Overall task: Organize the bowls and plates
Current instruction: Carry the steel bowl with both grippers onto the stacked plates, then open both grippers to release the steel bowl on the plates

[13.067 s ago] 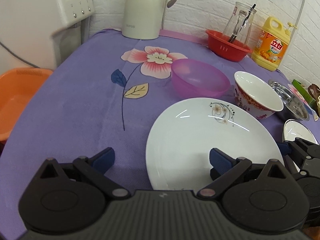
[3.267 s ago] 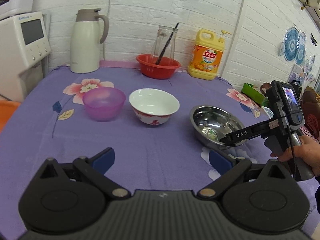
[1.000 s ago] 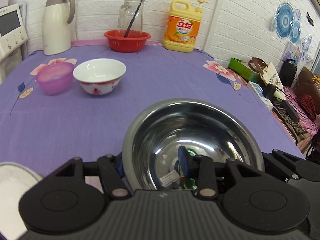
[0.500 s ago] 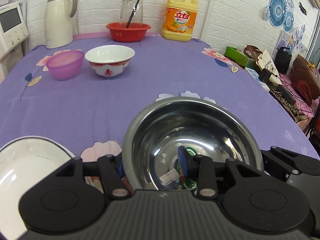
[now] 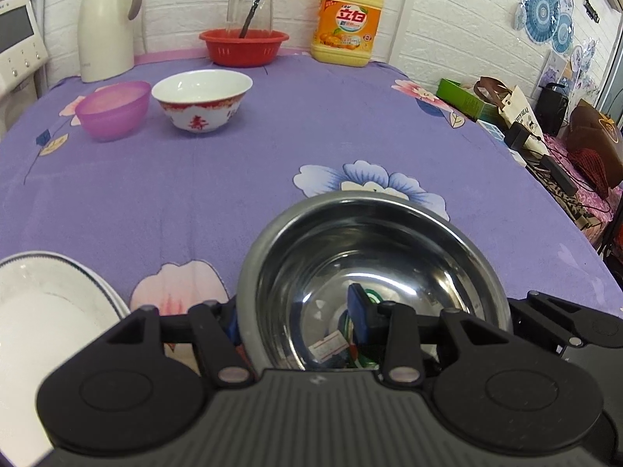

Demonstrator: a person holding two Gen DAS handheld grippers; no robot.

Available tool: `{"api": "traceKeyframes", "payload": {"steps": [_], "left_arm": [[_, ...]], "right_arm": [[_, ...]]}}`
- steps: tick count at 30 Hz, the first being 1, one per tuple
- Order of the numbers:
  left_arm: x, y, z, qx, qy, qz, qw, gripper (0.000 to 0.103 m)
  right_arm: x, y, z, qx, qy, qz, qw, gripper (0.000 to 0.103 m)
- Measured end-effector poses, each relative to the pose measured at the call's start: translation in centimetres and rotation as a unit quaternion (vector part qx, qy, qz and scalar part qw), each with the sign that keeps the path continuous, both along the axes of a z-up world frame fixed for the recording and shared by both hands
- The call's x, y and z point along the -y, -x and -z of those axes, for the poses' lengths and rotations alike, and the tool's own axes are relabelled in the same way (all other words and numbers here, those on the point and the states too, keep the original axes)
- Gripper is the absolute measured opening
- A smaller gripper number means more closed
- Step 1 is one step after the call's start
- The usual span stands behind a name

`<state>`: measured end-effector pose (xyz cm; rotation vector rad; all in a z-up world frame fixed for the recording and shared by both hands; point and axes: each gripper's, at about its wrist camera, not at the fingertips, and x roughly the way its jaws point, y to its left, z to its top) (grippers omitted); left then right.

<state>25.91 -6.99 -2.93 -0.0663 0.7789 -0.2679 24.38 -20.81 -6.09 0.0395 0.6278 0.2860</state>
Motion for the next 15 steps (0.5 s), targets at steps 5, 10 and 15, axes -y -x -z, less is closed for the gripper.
{"api": "traceKeyframes", "payload": {"steps": [5,10,15], "left_arm": [[0.9,0.4,0.3,0.014,-0.009,-0.001,0.9999,0.063],[0.4,1.0,-0.8,0.042,-0.012,-0.022,0.9988,0.075],[-1.7,1.4,-2.4,0.053,0.023,-0.039,0.9975,0.075]], "right_arm": [[-0.2,0.4,0.1,0.002,-0.001,-0.009,1.0,0.103],[0.5,0.8,-0.6,0.006,0.001,0.004,1.0,0.103],[2.1,1.6,-1.6,0.013,-0.022,0.02,0.999,0.103]]}}
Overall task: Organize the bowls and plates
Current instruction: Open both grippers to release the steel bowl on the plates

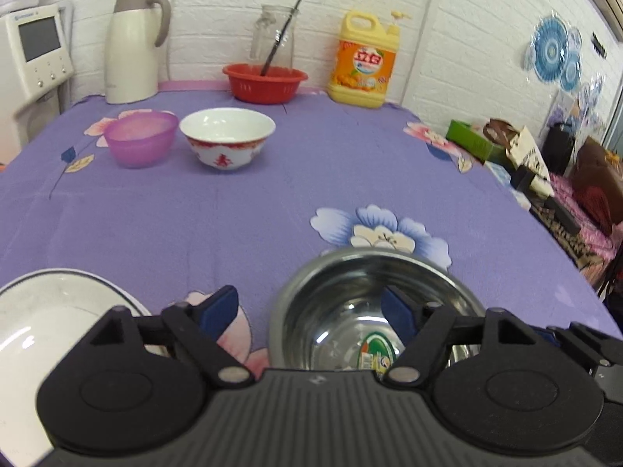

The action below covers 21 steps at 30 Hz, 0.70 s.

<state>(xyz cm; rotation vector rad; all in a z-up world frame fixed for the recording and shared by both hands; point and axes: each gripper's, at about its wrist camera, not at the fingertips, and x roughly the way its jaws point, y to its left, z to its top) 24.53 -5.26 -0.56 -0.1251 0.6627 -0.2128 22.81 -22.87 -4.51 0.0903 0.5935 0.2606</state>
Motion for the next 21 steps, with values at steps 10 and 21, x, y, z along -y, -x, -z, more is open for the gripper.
{"api": "traceKeyframes", "payload": {"steps": [10,21], "left_arm": [[-6.8,-0.3,-3.5,0.036,0.02,-0.064,0.9971,0.075],[-11.9,-2.8,-5.1,0.034,0.003,-0.108,0.9936,0.075]], "right_arm": [[0.7,-0.5,-1.2,0.006,-0.021,0.01,1.0,0.103],[0.0,-3.2,-3.6,0.012,0.004,-0.019,1.0,0.103]]}}
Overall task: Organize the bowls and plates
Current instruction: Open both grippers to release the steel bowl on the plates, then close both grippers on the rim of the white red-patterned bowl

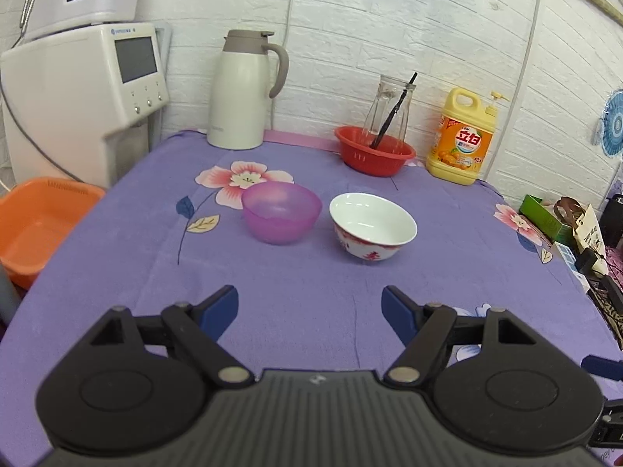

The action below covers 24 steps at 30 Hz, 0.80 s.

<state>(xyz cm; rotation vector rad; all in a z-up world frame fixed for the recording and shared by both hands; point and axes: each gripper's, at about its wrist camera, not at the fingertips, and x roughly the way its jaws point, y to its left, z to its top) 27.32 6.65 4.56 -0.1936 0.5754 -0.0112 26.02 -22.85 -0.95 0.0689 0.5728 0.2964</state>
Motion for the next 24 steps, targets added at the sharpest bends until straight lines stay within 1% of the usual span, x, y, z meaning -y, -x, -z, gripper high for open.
{"api": "traceKeyframes", "payload": {"steps": [2,4,7,9,12,14,16,17,20,22,24], "left_arm": [[-0.2,-1.1,-0.1,-0.008,0.016,0.01,0.9998,0.075],[-0.5,-2.5,-0.2,-0.02,0.04,0.022,0.9988,0.075],[-0.6,-5.0,0.0,-0.037,0.062,0.033,0.9968,0.075],[-0.4,-7.0,0.2,-0.049,0.069,0.034,0.9958,0.075],[-0.1,-10.2,1.2,-0.075,0.09,0.026,0.9927,0.075],[-0.2,-12.6,2.4,-0.099,0.124,0.014,0.9872,0.075],[-0.7,-14.7,3.6,-0.121,0.169,-0.008,0.9782,0.075],[-0.9,-15.7,4.1,-0.127,0.184,-0.022,0.9745,0.075],[-1.3,-17.9,5.1,-0.135,0.206,-0.057,0.9675,0.075],[-1.1,-19.4,5.5,-0.137,0.209,-0.066,0.966,0.074],[-0.6,-20.6,5.8,-0.144,0.208,-0.065,0.9654,0.073]], "right_arm": [[-0.2,-1.3,-0.9,-0.007,0.003,-0.015,1.0,0.103],[-0.4,-2.7,-1.8,-0.008,0.006,-0.031,0.999,0.103],[-1.1,-5.3,-3.0,-0.012,0.023,-0.049,0.998,0.103],[-1.7,-7.3,-3.6,-0.014,0.037,-0.06,0.997,0.103],[-3.0,-10.8,-3.9,-0.025,0.064,-0.068,0.995,0.103],[-4.0,-13.2,-3.6,-0.036,0.071,-0.079,0.994,0.103],[-4.8,-16.0,-3.0,-0.056,0.065,-0.088,0.992,0.103],[-5.2,-17.4,-2.7,-0.064,0.061,-0.09,0.992,0.103],[-6.4,-20.6,-1.6,-0.075,0.06,-0.091,0.991,0.103],[-7.2,-22.4,-1.0,-0.077,0.055,-0.095,0.991,0.103],[-8.2,-24.0,-0.4,-0.08,0.062,-0.099,0.99,0.103]]}}
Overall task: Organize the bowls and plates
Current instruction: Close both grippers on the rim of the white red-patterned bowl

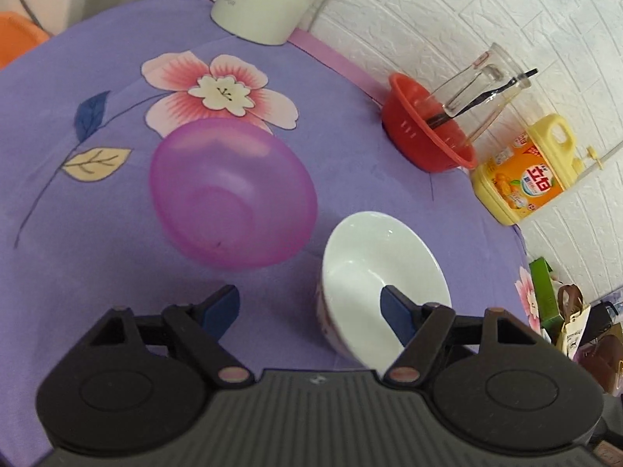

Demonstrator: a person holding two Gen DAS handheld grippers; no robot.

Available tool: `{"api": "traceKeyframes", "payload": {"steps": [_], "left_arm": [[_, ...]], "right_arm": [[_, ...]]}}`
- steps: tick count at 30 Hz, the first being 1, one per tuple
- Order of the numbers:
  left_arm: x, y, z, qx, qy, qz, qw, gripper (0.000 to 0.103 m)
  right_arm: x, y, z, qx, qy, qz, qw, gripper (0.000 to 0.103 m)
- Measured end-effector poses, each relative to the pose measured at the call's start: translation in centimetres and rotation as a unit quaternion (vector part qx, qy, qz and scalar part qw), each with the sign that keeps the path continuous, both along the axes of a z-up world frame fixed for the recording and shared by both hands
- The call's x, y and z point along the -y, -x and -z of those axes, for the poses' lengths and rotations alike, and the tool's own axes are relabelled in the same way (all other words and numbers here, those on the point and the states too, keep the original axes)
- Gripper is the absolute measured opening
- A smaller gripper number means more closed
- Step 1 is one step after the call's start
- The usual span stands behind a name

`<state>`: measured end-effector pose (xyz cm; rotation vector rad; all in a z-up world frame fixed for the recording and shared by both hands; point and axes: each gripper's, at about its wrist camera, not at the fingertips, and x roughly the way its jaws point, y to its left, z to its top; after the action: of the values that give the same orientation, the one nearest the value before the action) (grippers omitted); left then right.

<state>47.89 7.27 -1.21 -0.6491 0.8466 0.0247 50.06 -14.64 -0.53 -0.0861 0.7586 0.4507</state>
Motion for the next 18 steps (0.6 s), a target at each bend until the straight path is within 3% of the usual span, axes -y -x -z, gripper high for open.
{"api": "traceKeyframes", "payload": {"steps": [6,8,10,15,16,17,18], "left_arm": [[1.3,-1.5,0.6,0.007,-0.004,0.024,0.9997,0.069],[1.3,-1.8,0.7,0.007,0.008,0.032,0.9994,0.058],[1.3,-1.9,0.8,0.012,0.01,0.033,0.9993,0.057],[1.6,-2.4,0.8,0.026,0.01,0.037,0.9989,0.041],[1.8,-2.5,0.7,0.028,0.003,0.039,0.9988,0.041],[1.9,-2.5,0.7,0.028,-0.001,0.039,0.9988,0.041],[2.0,-2.5,0.7,0.028,-0.003,0.041,0.9988,0.041]], "right_arm": [[-2.0,-2.7,1.9,-0.014,0.026,-0.025,0.999,0.103],[-2.6,-3.2,2.5,-0.019,0.031,-0.033,0.999,0.103],[-3.1,-3.4,2.8,-0.018,0.03,-0.04,0.999,0.103],[-4.1,-3.4,2.7,-0.003,0.032,-0.06,0.998,0.103],[-4.2,-3.4,2.6,-0.002,0.03,-0.066,0.997,0.102],[-4.3,-3.2,2.5,-0.003,0.027,-0.072,0.997,0.089],[-4.6,-3.2,2.4,-0.005,0.026,-0.077,0.997,0.084]]}}
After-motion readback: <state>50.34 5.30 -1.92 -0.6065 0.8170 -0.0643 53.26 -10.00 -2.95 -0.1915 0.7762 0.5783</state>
